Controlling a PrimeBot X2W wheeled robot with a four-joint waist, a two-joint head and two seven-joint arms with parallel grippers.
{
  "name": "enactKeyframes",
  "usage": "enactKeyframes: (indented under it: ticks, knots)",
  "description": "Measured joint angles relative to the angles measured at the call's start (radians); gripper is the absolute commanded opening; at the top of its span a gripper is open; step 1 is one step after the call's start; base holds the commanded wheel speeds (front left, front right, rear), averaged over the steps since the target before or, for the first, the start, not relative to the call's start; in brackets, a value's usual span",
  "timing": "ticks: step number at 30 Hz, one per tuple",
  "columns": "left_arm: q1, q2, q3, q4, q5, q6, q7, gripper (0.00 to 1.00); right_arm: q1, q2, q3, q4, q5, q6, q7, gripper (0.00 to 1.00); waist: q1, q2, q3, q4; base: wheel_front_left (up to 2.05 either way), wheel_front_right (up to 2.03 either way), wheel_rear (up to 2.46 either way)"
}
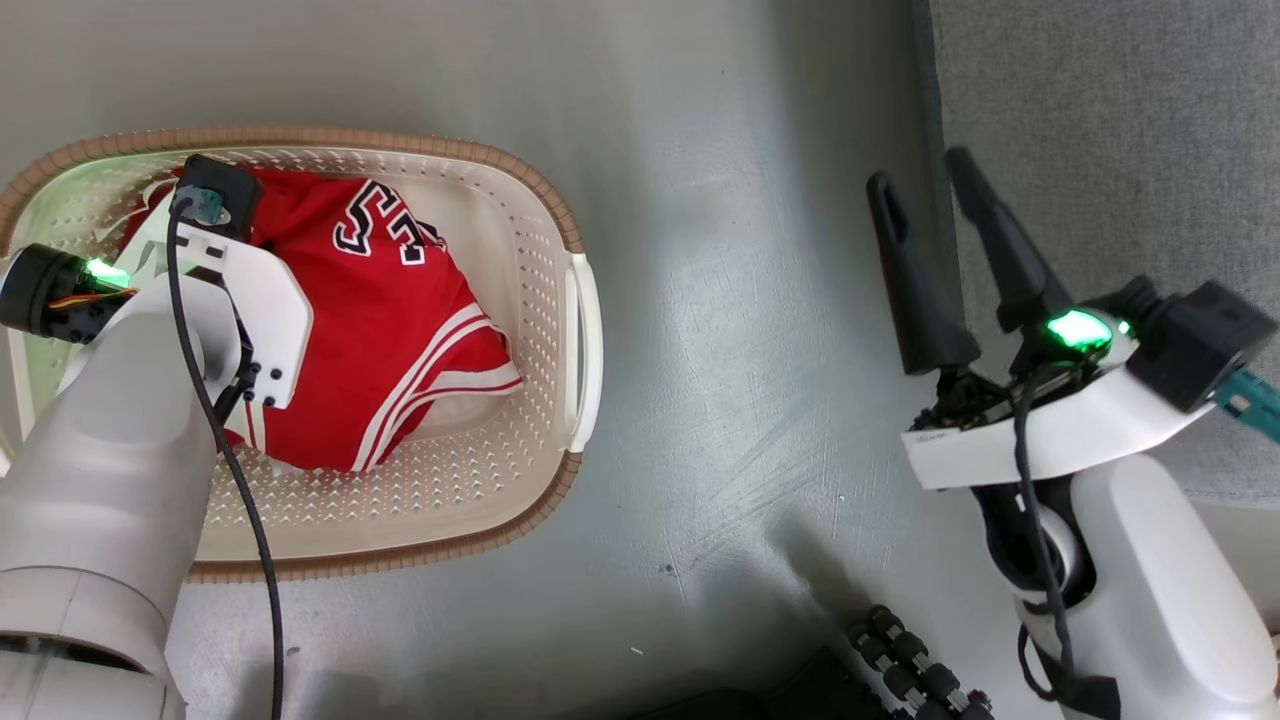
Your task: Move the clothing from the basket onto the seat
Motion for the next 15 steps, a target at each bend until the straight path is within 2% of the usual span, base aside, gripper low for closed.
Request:
enactKeyframes:
  ticks: [15]
  knots:
    - [0.018,0.002,-0.005,0.01,-0.014,-0.009,-0.028,0.0,-0.061,-0.001,-0.056,-0.007,0.001,0.0,-0.001,1.0,0.0,0.0,-0.074,0.012,0.0,0.0,0.0]
